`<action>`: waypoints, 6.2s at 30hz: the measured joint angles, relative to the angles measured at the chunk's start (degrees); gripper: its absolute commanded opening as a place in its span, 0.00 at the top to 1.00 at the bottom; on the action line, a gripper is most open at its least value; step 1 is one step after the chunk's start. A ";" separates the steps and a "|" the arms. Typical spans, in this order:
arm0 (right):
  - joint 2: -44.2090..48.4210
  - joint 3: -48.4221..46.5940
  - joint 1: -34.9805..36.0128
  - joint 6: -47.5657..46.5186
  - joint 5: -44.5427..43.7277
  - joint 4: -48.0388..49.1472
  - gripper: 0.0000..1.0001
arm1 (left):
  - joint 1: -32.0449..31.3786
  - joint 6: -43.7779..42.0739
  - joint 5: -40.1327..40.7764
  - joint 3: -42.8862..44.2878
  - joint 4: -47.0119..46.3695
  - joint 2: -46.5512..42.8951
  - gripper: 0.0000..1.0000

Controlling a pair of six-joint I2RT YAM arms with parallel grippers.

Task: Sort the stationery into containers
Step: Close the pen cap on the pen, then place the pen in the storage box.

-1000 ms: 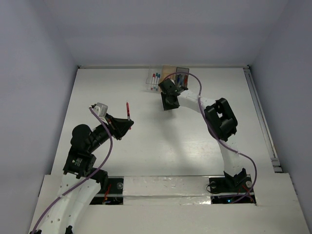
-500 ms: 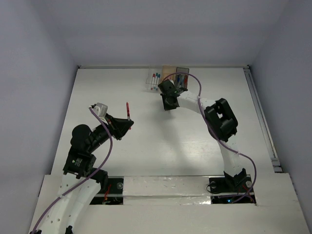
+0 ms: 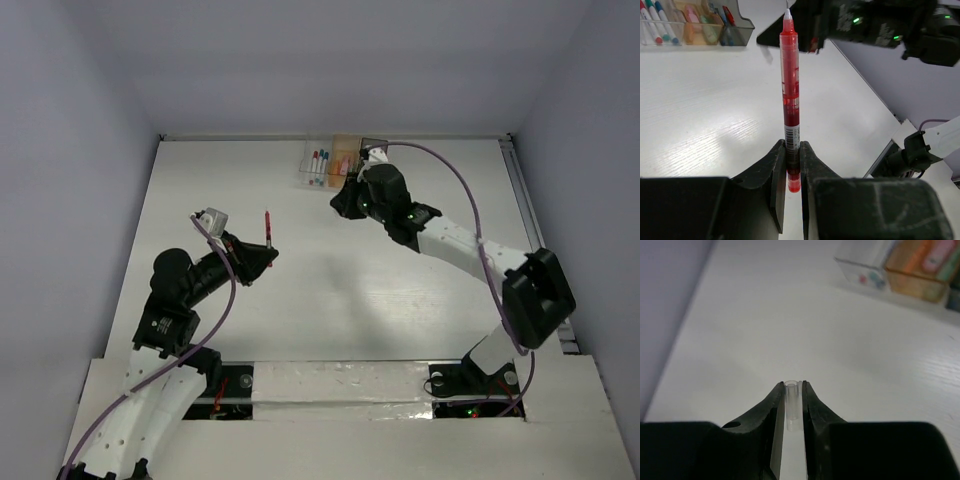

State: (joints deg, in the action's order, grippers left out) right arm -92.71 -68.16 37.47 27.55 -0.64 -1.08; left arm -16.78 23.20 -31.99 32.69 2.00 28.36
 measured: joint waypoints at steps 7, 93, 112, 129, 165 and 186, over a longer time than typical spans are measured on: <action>6.62 2.56 6.36 5.75 -0.35 21.16 1.00 | 0.00 0.00 -1.49 -0.02 -0.04 1.16 1.00; 6.01 10.27 18.23 11.61 2.32 42.34 1.00 | -0.11 0.00 -4.85 -0.76 3.41 2.16 1.00; 7.52 11.87 18.80 11.37 5.01 32.33 1.00 | -0.52 -0.42 -6.56 -1.33 11.63 1.38 1.00; 7.30 18.93 21.90 14.53 4.52 37.51 1.00 | -1.27 -1.51 -9.40 -2.25 20.70 1.42 1.00; 8.02 3.26 17.25 2.32 19.26 15.45 0.39 | 0.66 -0.42 -5.14 -1.86 -0.63 2.34 1.00; 3.82 1.36 16.72 4.28 15.56 19.54 1.00 | 0.81 0.04 -4.46 -1.84 -2.43 2.32 0.69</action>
State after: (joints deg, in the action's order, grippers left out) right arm -88.88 -66.81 54.19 31.83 14.92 18.46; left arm -15.97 23.24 -36.45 30.85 -0.43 30.68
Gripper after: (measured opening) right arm 0.104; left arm 0.213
